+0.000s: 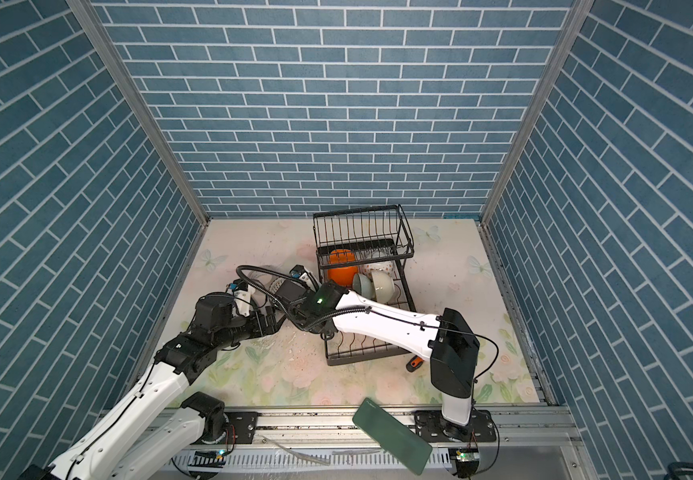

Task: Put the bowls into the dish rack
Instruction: 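Carry the purple-striped bowl over the rack with the right gripper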

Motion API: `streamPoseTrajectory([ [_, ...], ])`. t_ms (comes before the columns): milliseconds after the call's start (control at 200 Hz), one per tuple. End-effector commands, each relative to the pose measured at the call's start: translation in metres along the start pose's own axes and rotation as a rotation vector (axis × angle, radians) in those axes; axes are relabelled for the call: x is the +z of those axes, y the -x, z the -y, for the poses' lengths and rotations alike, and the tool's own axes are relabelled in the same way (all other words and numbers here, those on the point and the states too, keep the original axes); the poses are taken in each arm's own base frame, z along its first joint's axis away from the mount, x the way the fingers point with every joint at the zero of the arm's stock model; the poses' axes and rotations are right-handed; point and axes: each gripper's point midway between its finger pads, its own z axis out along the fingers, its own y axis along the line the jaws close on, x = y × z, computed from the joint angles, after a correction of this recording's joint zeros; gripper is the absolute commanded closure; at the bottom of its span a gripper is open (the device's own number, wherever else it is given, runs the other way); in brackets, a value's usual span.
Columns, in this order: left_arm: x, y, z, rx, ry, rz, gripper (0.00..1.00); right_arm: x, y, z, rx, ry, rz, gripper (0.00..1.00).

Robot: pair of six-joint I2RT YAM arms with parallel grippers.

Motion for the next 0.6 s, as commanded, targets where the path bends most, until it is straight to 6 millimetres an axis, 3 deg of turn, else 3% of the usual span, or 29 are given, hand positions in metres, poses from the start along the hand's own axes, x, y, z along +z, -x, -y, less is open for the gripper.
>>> streamPoseTrajectory([
  [0,0.002,-0.001,0.002,0.001,-0.018,0.0,0.0,0.005,-0.008,0.015,-0.052,-0.131,-0.006,1.0],
  [595,0.004,-0.003,-0.004,-0.007,0.007,-0.006,0.0,0.036,-0.025,0.028,-0.1,-0.272,-0.055,1.0],
])
